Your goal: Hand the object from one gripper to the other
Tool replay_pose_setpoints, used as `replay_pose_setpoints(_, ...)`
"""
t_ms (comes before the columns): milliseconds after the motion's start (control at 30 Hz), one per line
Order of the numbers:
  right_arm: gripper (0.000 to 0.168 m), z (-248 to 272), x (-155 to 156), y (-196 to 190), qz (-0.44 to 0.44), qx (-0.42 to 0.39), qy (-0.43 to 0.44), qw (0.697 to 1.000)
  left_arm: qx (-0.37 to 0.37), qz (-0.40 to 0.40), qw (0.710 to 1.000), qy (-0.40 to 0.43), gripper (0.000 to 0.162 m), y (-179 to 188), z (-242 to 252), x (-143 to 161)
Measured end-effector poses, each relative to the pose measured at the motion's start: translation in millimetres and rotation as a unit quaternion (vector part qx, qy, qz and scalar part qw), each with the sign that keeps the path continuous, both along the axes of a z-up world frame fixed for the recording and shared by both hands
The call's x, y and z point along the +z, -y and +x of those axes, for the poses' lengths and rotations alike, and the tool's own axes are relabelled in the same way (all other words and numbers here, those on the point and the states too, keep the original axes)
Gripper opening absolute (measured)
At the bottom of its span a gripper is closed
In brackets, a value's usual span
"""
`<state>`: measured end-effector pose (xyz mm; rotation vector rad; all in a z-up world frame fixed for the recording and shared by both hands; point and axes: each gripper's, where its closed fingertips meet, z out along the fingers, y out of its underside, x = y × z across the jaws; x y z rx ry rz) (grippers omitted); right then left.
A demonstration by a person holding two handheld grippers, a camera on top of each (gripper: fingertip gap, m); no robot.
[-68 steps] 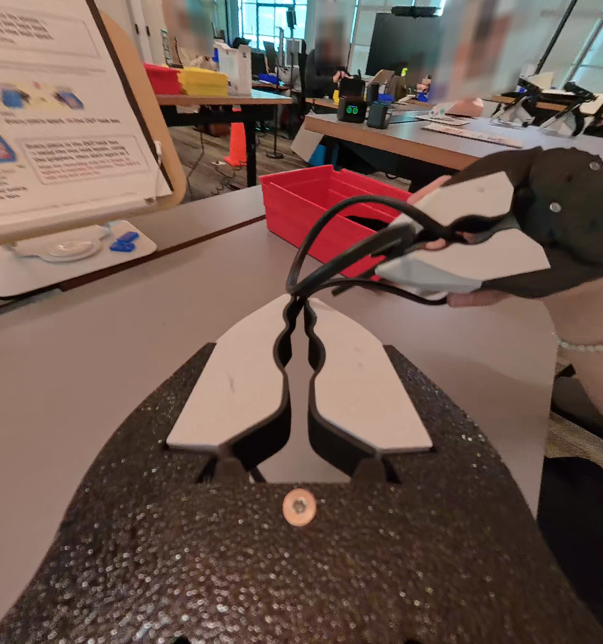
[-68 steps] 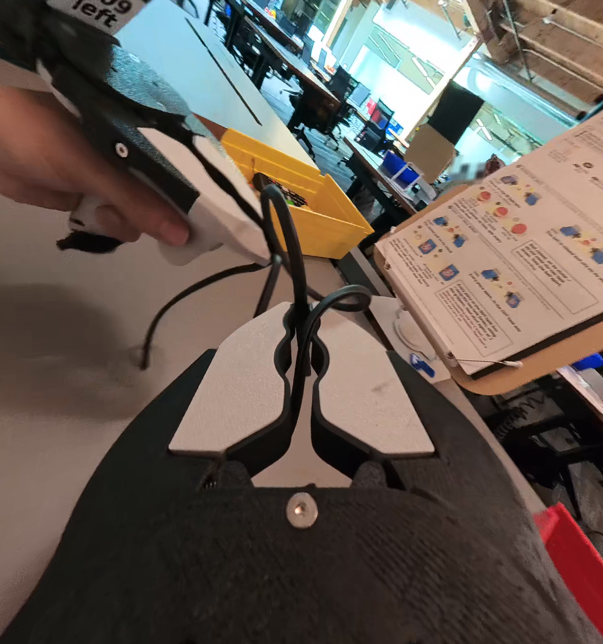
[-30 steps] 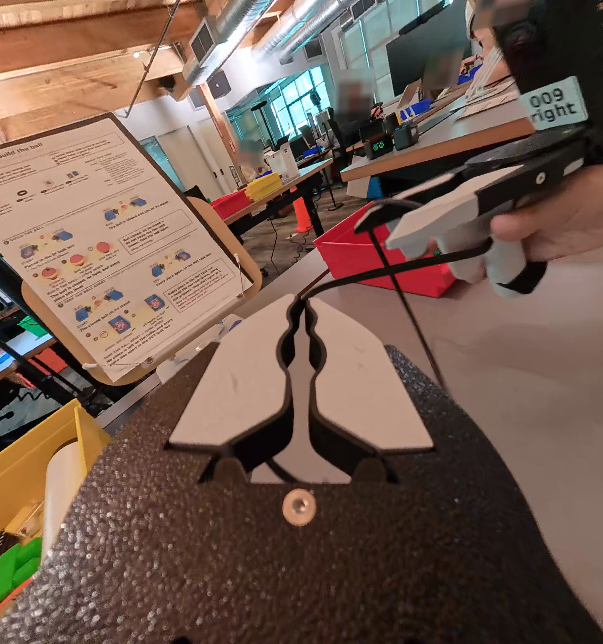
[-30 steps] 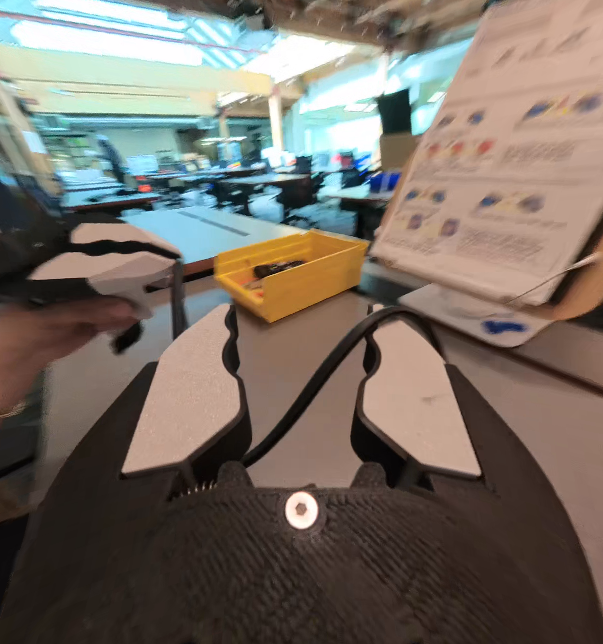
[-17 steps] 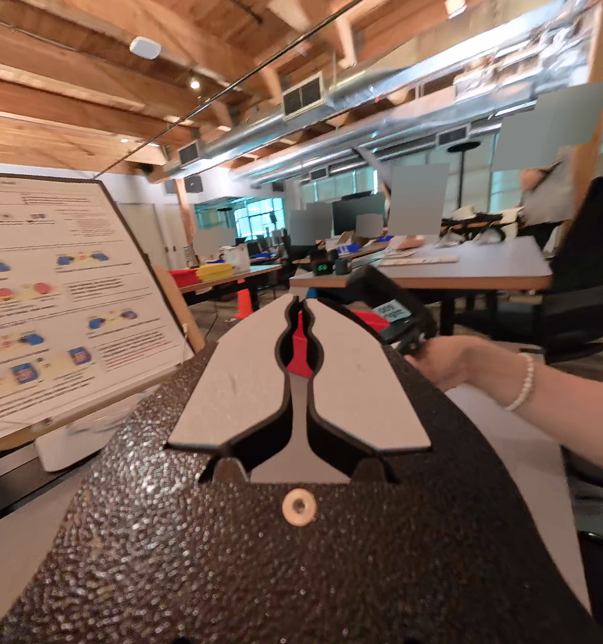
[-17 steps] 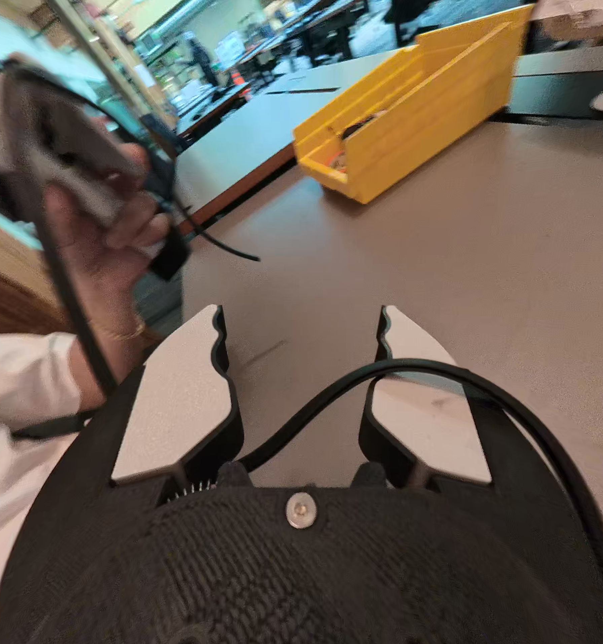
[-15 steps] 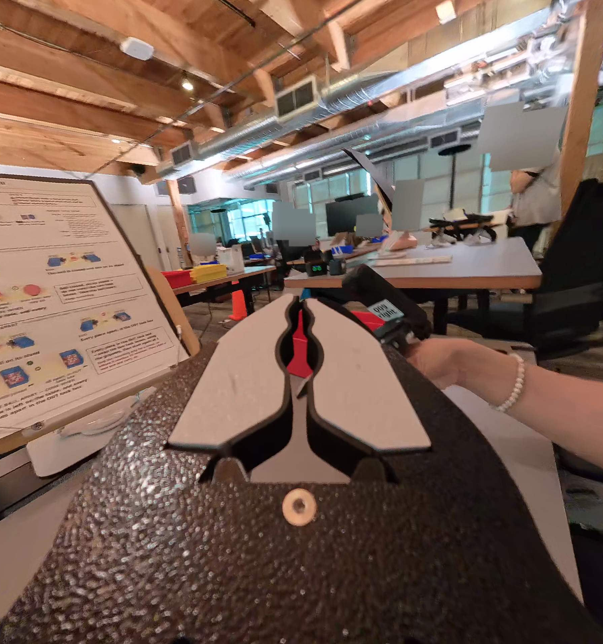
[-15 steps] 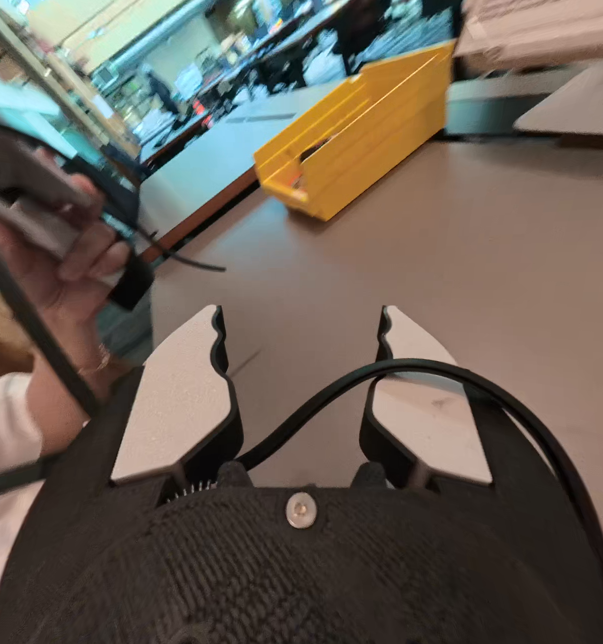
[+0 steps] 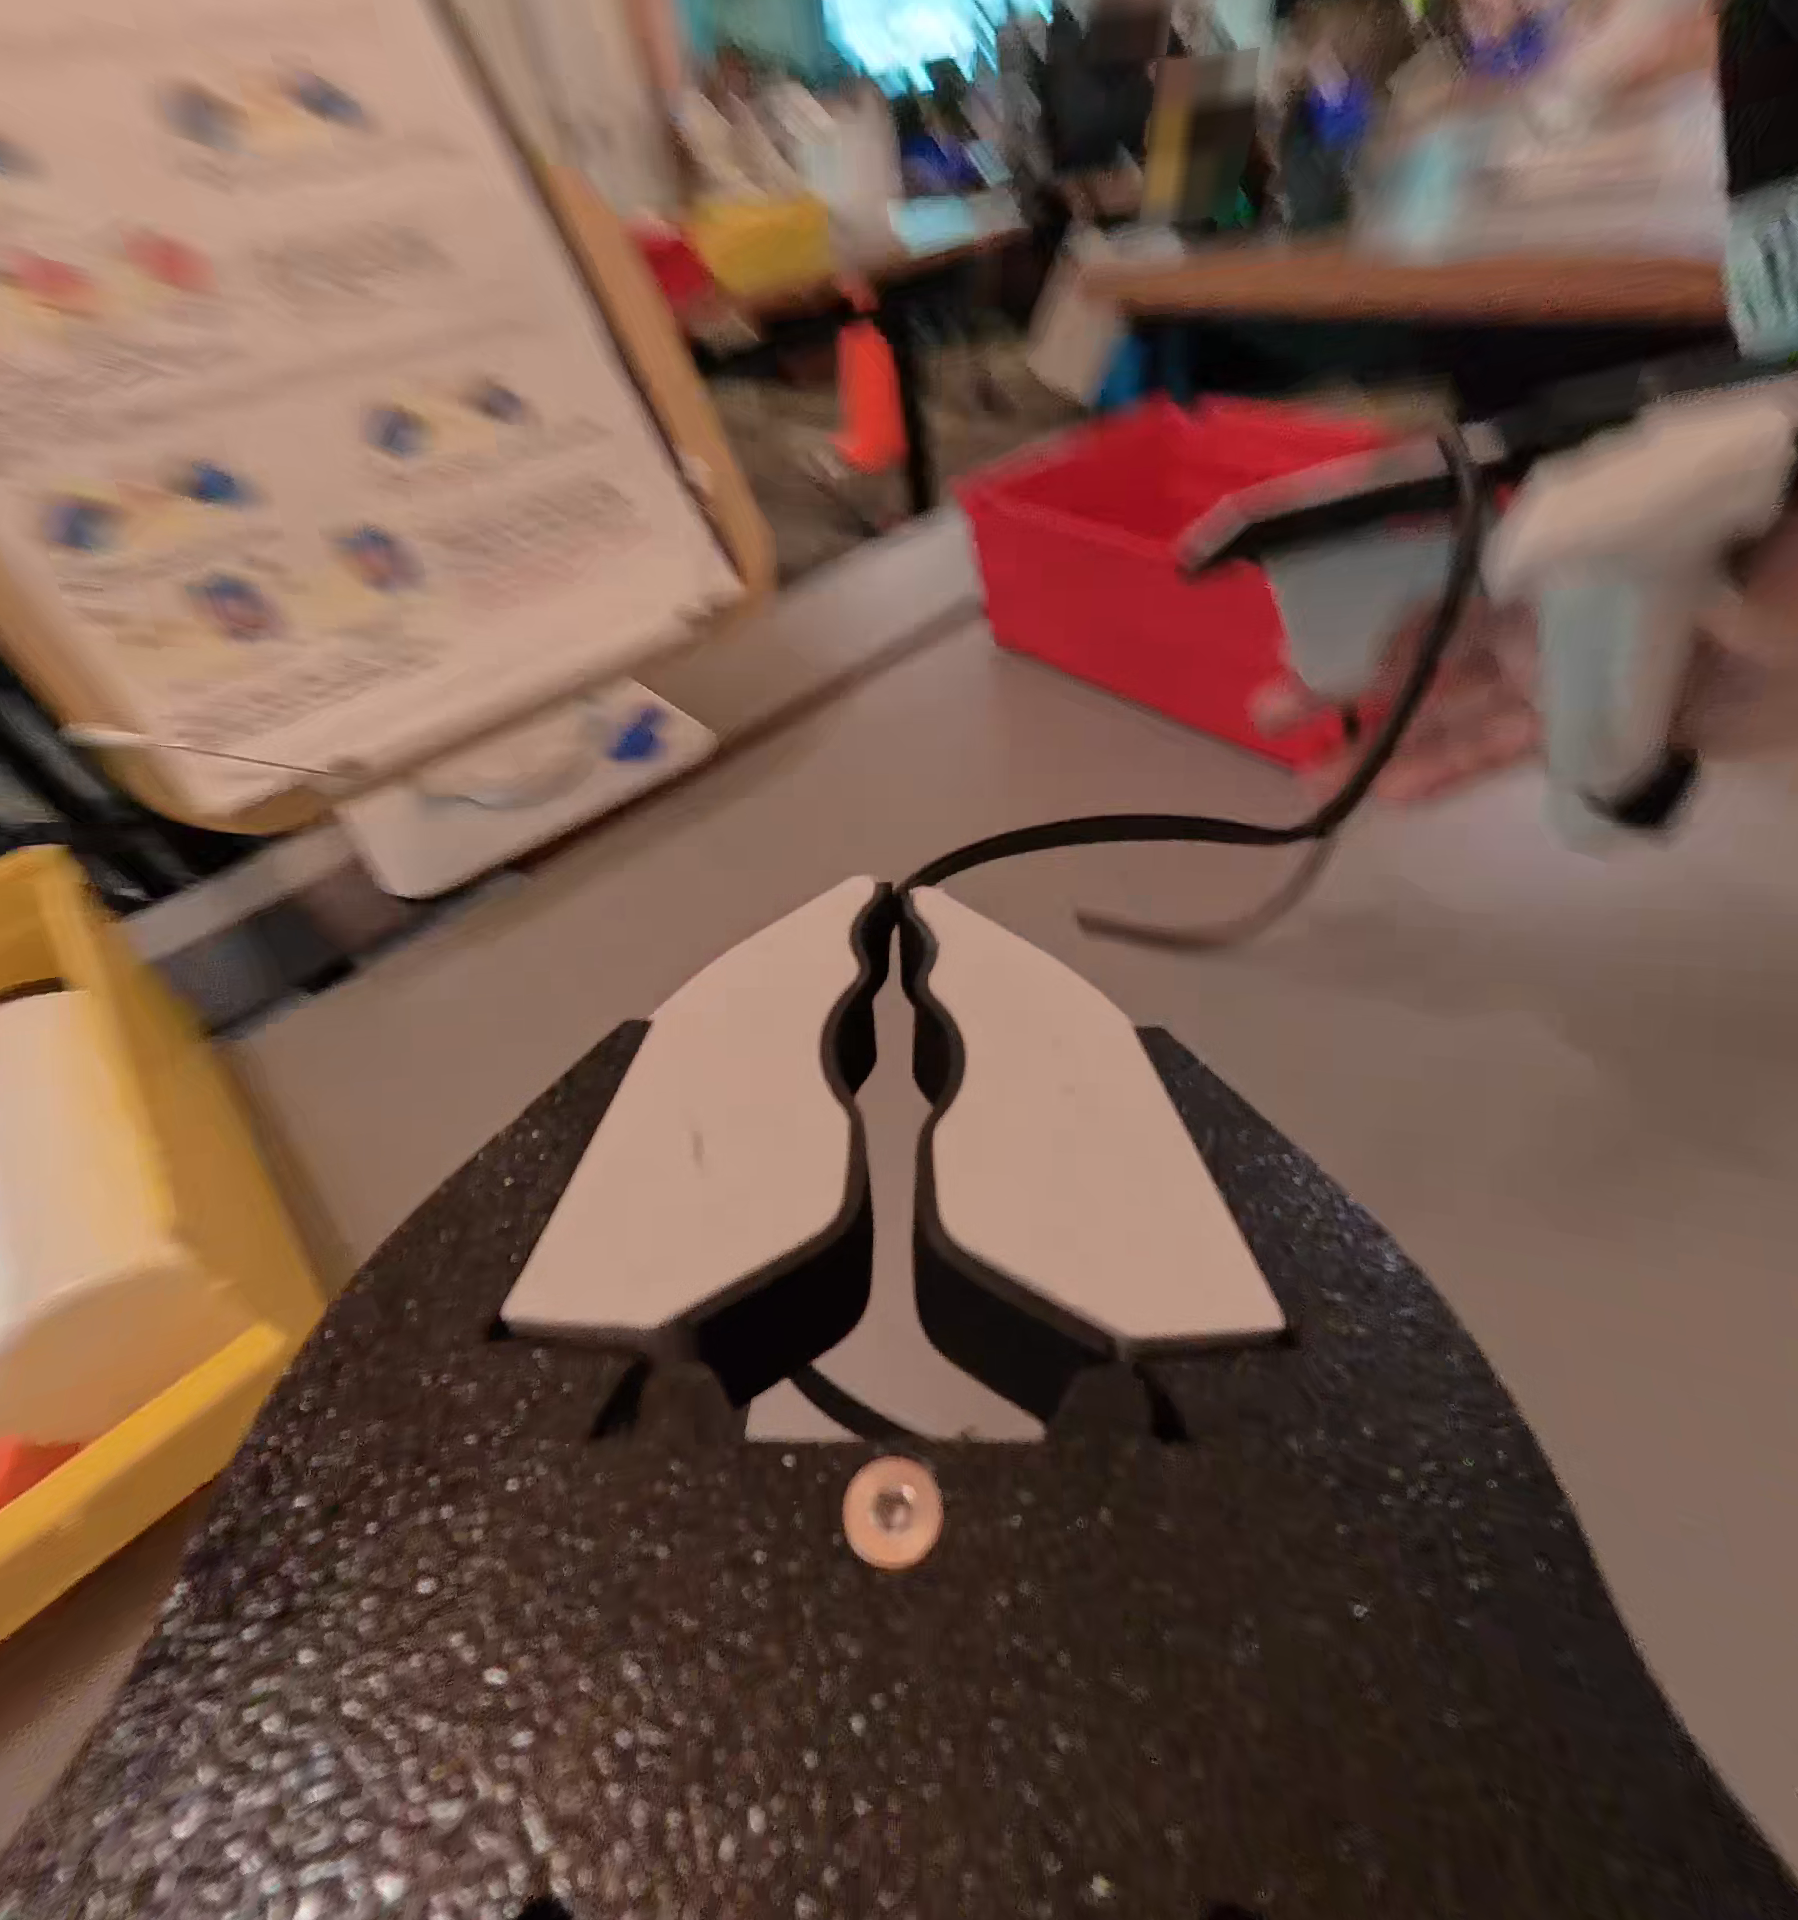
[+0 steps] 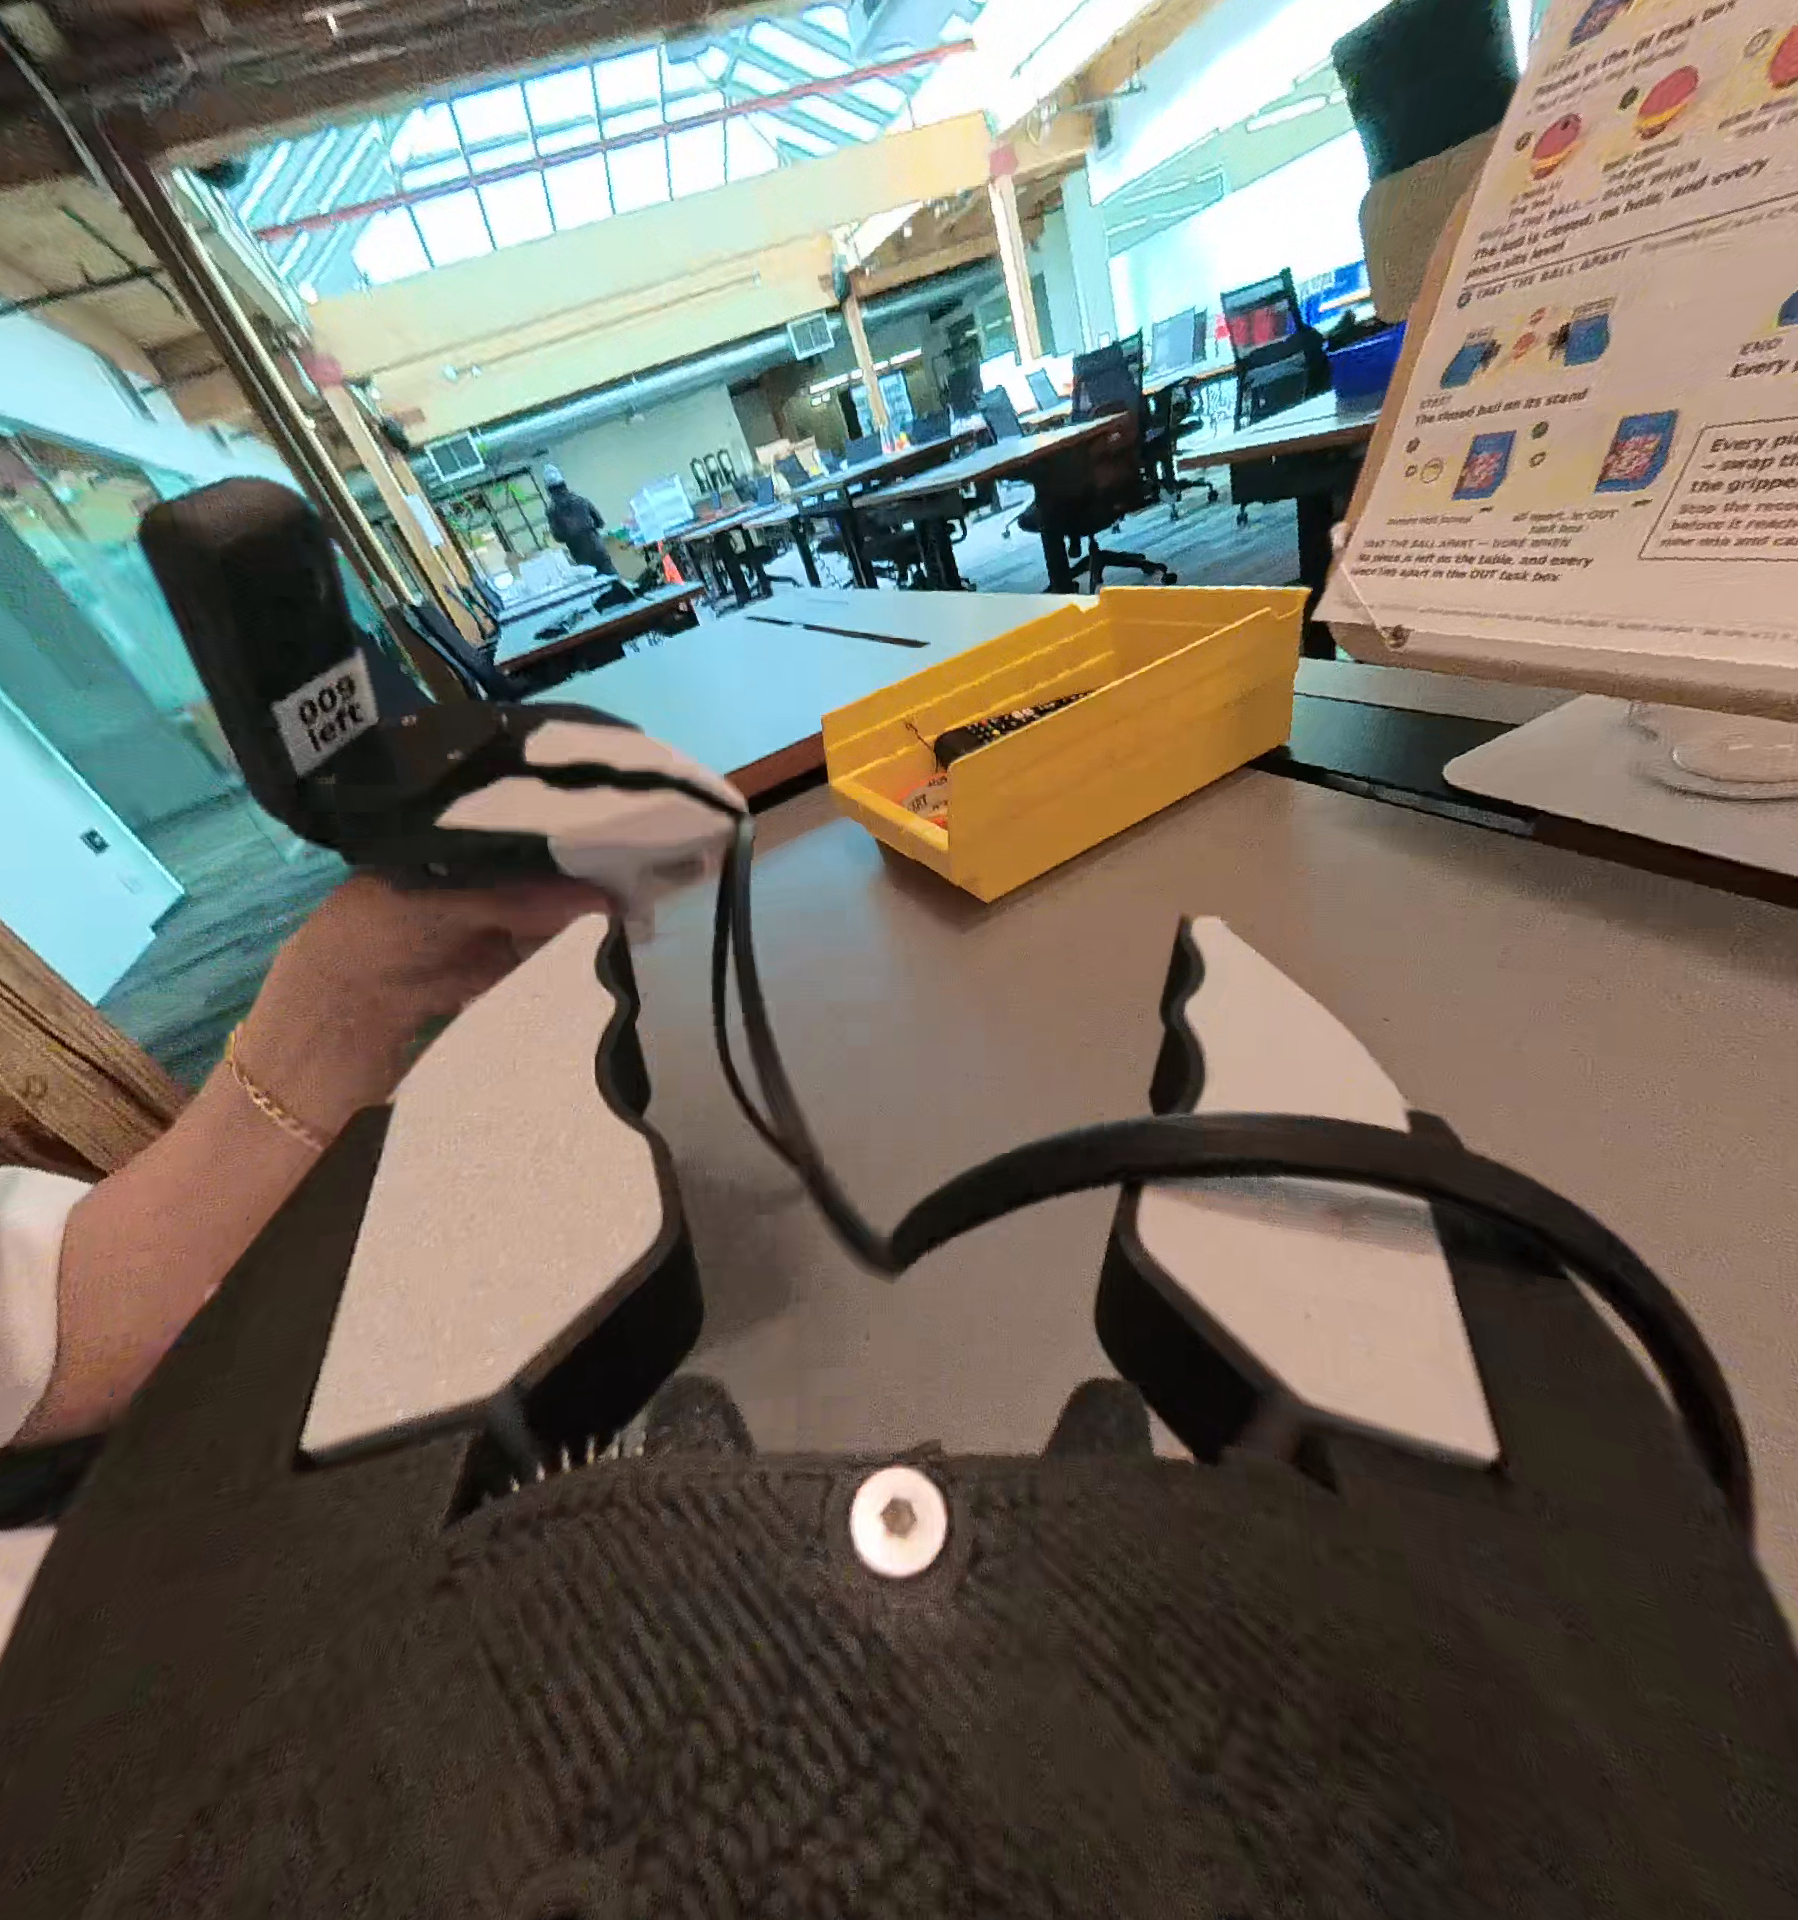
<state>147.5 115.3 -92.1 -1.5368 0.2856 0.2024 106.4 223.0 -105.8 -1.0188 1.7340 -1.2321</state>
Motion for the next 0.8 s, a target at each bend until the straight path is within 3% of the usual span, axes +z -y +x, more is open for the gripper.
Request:
replay_pose_setpoints(100,0.091,-4,-10,-1,-0.024,0.022,0.021,0.999,0.061,-0.088,0.987,0.118,0.0,-33,-11,50)
replay_pose_setpoints(167,0.084,-20,-31,-2,-0.086,0.086,0.019,0.992,0.068,-0.134,0.973,0.174,0.0,-45,-25,76)
replay_pose_setpoints(267,0.069,-37,-70,6,-0.213,0.141,0.035,0.966,0.063,-0.15,0.965,0.206,0.0,-49,-39,95)
replay_pose_setpoints(367,0.06,-26,-89,18,-0.306,0.102,0.069,0.944,0.05,-0.15,0.964,0.214,0.0,-45,-47,104)
replay_pose_setpoints(433,0.068,-5,-72,17,-0.289,0.026,0.124,0.949,0.024,-0.154,0.967,0.203,0.0,-35,-50,106)
replay_pose_setpoints(500,0.07,2,-35,9,-0.2,-0.033,0.172,0.964,-0.015,-0.156,0.969,0.189,0.0,-20,-52,105)
replay_pose_setpoints(600,0.068,-29,15,-5,-0.062,-0.023,0.22,0.973,-0.064,-0.154,0.97,0.175,0.0,4,-54,103)
replay_pose_setpoints(667,0.068,-42,29,-13,-0.031,-0.036,0.26,0.964,-0.09,-0.157,0.97,0.162,0.0,19,-53,100)
replay_pose_setpoints(800,0.054,-46,28,-20,-0.043,-0.071,0.302,0.95,-0.126,-0.163,0.968,0.145,0.0,42,-52,94)
